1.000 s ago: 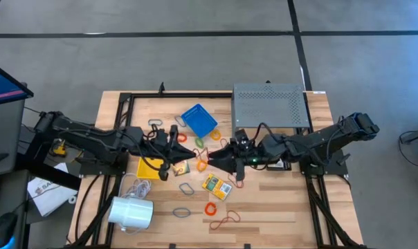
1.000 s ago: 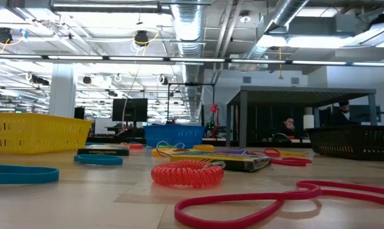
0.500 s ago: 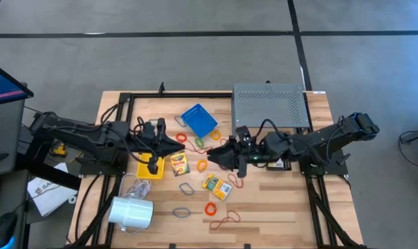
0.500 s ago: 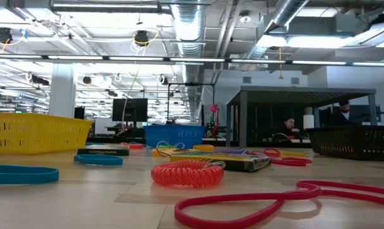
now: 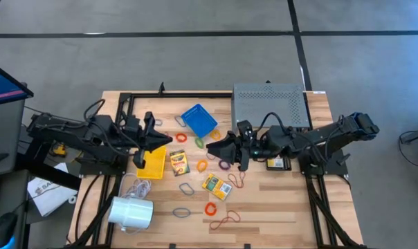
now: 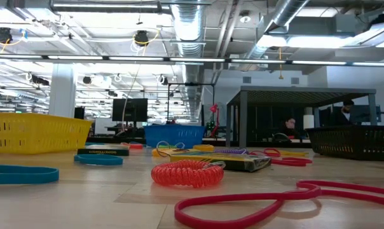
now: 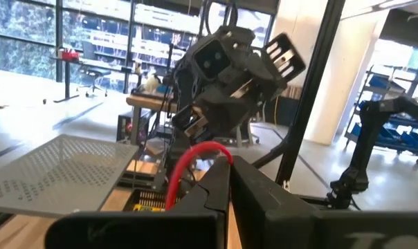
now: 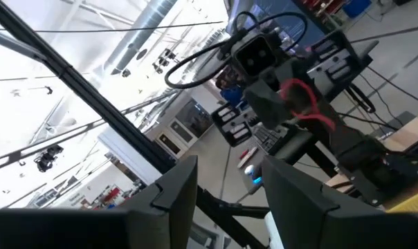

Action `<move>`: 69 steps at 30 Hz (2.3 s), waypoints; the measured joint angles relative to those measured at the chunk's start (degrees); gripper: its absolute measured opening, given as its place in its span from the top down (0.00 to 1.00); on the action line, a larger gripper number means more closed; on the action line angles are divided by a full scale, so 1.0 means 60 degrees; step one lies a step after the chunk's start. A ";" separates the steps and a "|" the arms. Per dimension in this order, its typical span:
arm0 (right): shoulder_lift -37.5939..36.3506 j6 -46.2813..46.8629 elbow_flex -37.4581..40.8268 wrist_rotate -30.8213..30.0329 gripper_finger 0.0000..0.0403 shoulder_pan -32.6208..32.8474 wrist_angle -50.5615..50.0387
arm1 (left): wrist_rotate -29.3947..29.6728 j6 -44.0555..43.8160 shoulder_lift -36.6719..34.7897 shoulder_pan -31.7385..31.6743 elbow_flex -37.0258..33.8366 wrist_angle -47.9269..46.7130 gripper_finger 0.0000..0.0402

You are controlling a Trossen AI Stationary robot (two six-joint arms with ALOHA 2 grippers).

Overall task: Pick & Place Office Desk Supplies
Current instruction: Put the red rubber band into the yellow bin

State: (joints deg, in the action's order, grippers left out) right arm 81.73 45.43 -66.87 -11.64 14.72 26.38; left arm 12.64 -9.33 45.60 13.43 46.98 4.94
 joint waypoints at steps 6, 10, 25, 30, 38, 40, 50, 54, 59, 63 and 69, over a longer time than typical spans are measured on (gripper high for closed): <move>0.0000 0.0003 0.0000 0.0004 0.60 -0.0143 0.0039 | 0.0000 -0.0112 -0.0239 0.0000 0.0003 -0.0963 1.00; 0.0000 0.0006 0.0000 0.0343 0.61 -0.0269 0.0035 | 0.0085 -0.0750 -0.0214 0.0000 0.0001 -0.2474 1.00; 0.0000 0.0136 0.0000 0.0747 0.61 -0.0492 -0.1086 | 0.0230 -0.3252 -0.0057 0.0000 0.0000 -0.6661 1.00; 0.0000 0.0138 0.0000 0.0747 0.61 -0.0492 -0.1123 | 0.0246 -0.4142 -0.0014 0.0000 0.0000 -0.7798 1.00; 0.0000 0.0122 0.0000 0.0758 0.61 -0.0492 -0.1244 | -0.0110 -0.4510 -0.0020 0.0000 0.0000 -0.8082 1.00; 0.0000 0.0119 0.0000 0.0761 0.61 -0.0488 -0.1366 | -0.0290 -0.4612 -0.0020 0.0000 0.0000 -0.8082 1.00; 0.0000 0.0116 0.0000 0.1089 0.61 -0.0485 -0.1429 | -0.0667 -0.4987 -0.0020 0.0000 0.0000 -0.8858 1.00; -0.0002 0.0170 0.0000 0.1229 0.61 -0.0485 -0.1551 | -0.0641 -0.4996 -0.0038 0.0000 0.0000 -0.9167 1.00; 0.0000 0.0178 0.0000 0.1231 0.61 -0.0474 -0.1608 | -0.0644 -0.5029 -0.0149 0.0000 0.0000 -0.9107 1.00; -0.0002 0.0183 0.0000 0.1231 0.61 -0.0474 -0.1736 | -0.0678 -0.5210 -0.0438 0.0000 0.0000 -0.9097 1.00; 0.0000 0.0185 0.0000 0.1231 0.61 -0.0474 -0.1828 | -0.0648 -0.5357 -0.1050 0.0000 0.0000 -0.9135 1.00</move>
State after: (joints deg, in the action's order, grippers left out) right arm 81.73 46.54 -66.87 -4.25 11.88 15.41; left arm 8.76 -41.47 39.30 13.43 46.98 -49.87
